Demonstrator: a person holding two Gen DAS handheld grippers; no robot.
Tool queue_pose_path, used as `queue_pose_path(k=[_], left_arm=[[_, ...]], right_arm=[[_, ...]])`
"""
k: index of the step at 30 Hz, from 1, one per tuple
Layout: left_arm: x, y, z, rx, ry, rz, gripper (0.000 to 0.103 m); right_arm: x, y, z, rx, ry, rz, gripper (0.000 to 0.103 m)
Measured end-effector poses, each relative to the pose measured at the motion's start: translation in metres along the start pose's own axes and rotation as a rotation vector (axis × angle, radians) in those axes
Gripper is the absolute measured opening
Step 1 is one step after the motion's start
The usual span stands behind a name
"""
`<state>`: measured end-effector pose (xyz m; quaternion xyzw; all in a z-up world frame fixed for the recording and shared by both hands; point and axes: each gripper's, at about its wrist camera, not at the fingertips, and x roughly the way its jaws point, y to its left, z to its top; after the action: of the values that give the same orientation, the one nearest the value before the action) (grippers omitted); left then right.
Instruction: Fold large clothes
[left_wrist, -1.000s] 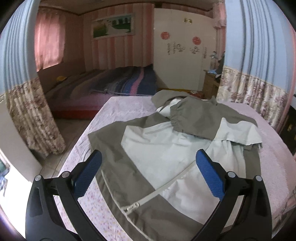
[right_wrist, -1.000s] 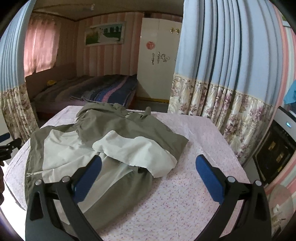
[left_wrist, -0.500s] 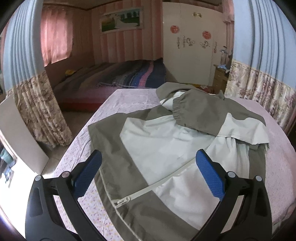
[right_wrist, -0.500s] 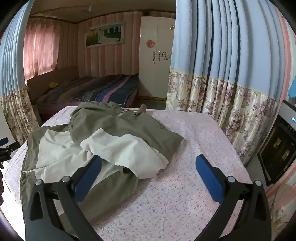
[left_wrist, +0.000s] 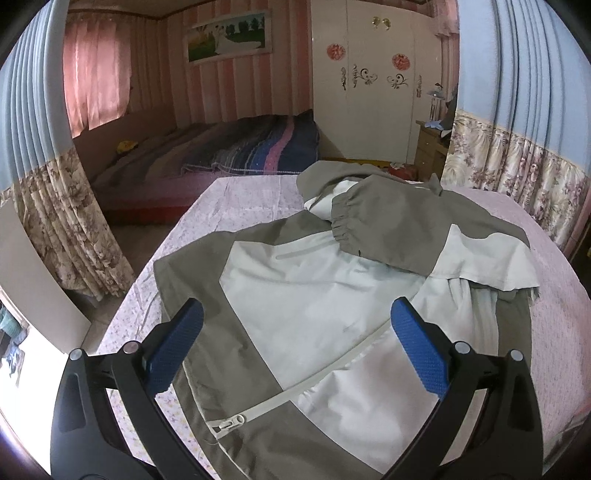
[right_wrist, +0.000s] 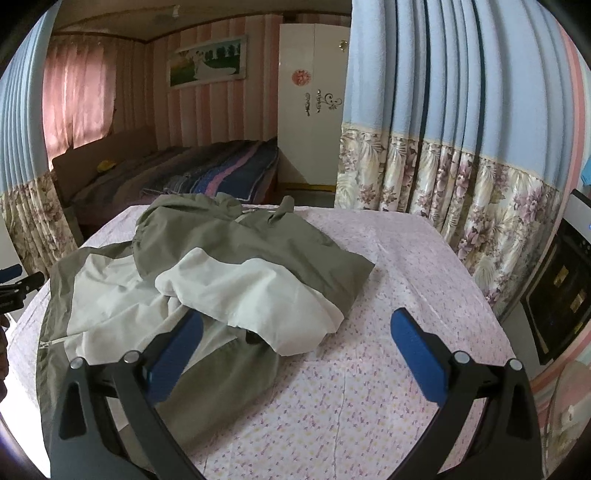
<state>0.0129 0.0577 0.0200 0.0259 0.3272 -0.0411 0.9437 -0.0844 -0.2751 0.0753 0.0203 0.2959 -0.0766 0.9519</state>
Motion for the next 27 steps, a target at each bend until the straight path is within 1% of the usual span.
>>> queue_pose_path(k=[11, 27], left_arm=[[0.005, -0.006, 0.000, 0.021, 0.011, -0.006, 0.100], [0.009, -0.008, -0.005, 0.015, 0.021, -0.019, 0.100]], right_arm=[[0.011, -0.004, -0.004, 0.013, 0.019, -0.001, 0.101], [0.025, -0.004, -0.018, 0.010, 0.058, -0.009, 0.101]])
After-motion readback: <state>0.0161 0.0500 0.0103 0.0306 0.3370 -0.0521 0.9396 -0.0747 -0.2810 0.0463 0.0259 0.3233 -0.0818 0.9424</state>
